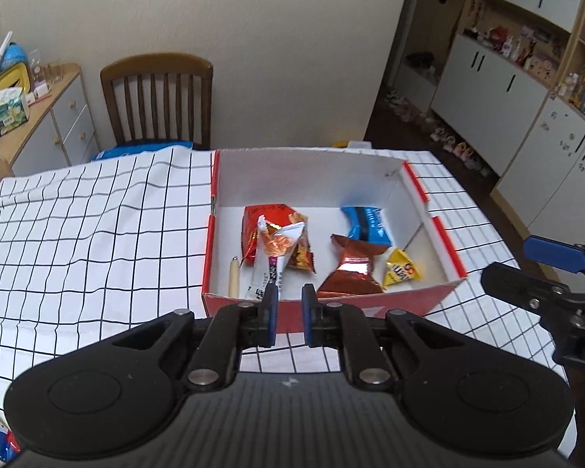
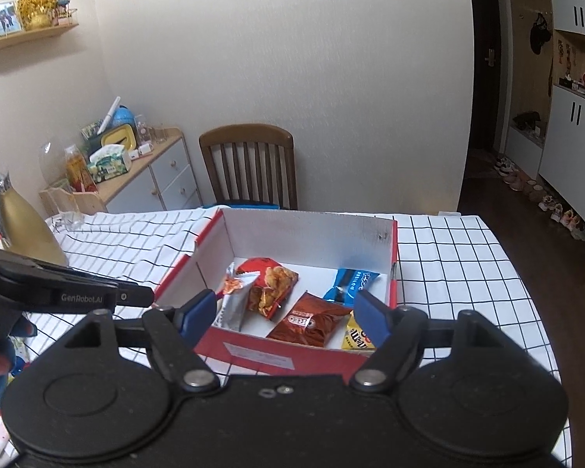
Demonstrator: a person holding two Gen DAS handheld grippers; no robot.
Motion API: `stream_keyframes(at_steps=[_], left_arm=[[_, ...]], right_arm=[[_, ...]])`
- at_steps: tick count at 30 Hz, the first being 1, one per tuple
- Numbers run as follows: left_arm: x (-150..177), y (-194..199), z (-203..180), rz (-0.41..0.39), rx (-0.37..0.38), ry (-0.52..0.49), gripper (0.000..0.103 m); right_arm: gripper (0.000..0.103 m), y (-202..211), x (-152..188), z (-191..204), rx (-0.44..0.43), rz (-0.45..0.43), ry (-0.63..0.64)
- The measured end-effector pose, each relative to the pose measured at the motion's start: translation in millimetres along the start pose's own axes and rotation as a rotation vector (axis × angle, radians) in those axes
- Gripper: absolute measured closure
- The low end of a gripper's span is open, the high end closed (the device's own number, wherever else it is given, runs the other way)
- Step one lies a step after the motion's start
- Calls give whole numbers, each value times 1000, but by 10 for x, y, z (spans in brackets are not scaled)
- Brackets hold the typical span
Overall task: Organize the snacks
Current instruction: 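Withdraw both tools from the box toward the remaining snacks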
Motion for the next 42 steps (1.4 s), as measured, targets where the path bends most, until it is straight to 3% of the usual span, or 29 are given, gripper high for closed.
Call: stream_keyframes(at_steps=[19, 23, 25, 29, 37, 42], left_arm=[[431, 539, -137, -69, 67, 23, 91], [544, 548, -116, -69, 56, 18, 90], [604, 561, -116, -72, 45, 10, 84], [724, 627, -93, -104, 35, 15, 25], [935, 611, -49, -89, 28, 27, 18], [1063, 504, -8, -62, 41, 55, 0]], right_arm=[[17, 582, 281, 82, -53, -66, -37], [9, 653, 372, 105, -50, -78, -21], [6, 682, 414, 107, -54, -86, -23], [1, 711, 523, 126, -59, -88, -33], [0, 695, 778, 169, -69, -55, -45], [0, 647, 975, 233, -68, -24, -27]])
Point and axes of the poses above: each gripper's, at about its wrist camera, not at the fingertips, and y roughly against the way its jaws point, z to its left, x to its underside, the point moved 7 cm from there along -y, roughly the way its jaws point, and after that the axes turned 5 degrees about z, right-handed, at the moved point
